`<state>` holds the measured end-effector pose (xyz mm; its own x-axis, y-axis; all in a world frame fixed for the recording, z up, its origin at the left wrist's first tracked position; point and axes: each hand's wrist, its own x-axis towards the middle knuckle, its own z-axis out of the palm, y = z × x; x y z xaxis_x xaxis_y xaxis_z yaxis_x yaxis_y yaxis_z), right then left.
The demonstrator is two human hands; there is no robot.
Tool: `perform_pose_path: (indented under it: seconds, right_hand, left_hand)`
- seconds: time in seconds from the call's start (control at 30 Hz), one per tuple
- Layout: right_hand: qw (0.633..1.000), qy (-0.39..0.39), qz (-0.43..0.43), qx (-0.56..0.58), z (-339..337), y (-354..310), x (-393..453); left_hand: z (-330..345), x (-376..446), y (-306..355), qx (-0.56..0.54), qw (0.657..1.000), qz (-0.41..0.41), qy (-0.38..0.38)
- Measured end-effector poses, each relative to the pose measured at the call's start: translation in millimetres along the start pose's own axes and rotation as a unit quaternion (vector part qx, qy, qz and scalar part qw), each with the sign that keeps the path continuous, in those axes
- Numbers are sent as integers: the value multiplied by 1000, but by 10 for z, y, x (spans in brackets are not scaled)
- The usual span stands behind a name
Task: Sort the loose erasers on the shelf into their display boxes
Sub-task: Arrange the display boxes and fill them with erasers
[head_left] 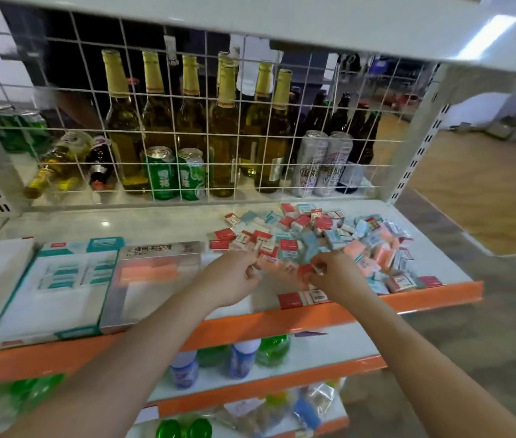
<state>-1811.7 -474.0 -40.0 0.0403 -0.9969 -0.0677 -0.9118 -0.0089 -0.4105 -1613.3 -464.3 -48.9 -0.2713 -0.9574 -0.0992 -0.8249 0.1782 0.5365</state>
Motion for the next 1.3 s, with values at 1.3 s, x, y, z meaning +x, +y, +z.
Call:
perform_pose_path:
  seconds: [1.3]
  right_hand:
    - [984,58,-59,158,-20,186,-110]
  left_hand:
    - [263,3,164,-3,987,-49,152]
